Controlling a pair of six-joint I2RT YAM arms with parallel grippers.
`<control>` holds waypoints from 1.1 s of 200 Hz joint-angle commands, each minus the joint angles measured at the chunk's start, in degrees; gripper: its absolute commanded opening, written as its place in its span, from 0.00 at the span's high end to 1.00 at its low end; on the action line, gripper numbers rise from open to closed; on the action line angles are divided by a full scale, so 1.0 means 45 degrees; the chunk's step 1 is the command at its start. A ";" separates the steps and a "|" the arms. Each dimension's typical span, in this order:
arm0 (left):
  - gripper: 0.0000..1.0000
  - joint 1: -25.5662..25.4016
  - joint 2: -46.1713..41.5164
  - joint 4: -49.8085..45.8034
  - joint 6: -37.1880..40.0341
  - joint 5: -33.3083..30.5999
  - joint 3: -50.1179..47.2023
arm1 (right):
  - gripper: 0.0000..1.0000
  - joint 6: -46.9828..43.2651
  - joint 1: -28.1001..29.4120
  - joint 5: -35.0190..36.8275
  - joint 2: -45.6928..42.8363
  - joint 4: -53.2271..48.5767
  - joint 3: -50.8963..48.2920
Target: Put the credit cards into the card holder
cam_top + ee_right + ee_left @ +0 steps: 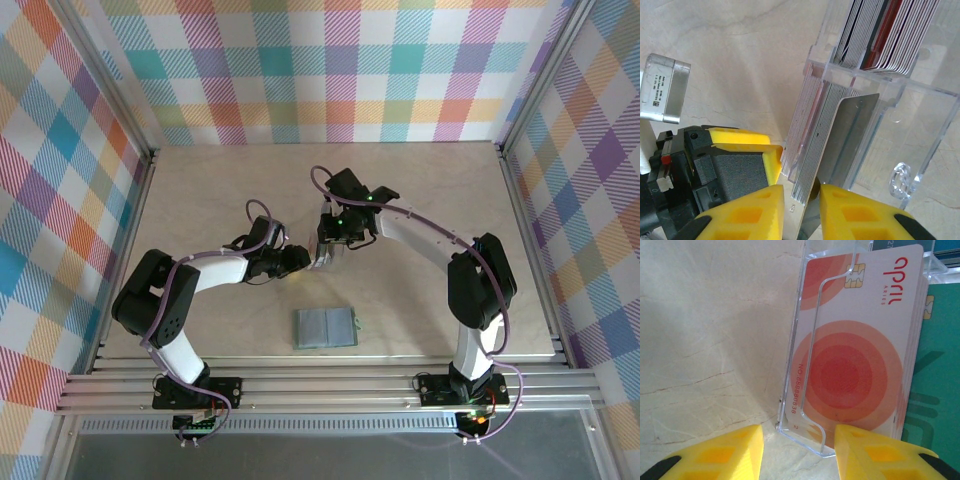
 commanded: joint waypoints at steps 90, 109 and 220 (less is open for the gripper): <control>0.58 0.0142 -0.0007 0.0311 0.0211 0.0123 0.0040 | 0.91 0.0158 -0.0077 0.0702 -0.0669 -0.0129 -0.0382; 0.59 0.0142 -0.0062 0.0300 0.0175 0.0133 0.0010 | 0.94 0.0140 -0.0092 0.0865 -0.0851 -0.0255 -0.0475; 0.58 0.0147 -0.2037 -0.0810 0.0167 -0.0245 -0.0230 | 1.00 0.0257 -0.0093 0.1393 -0.2382 -0.0338 -0.1131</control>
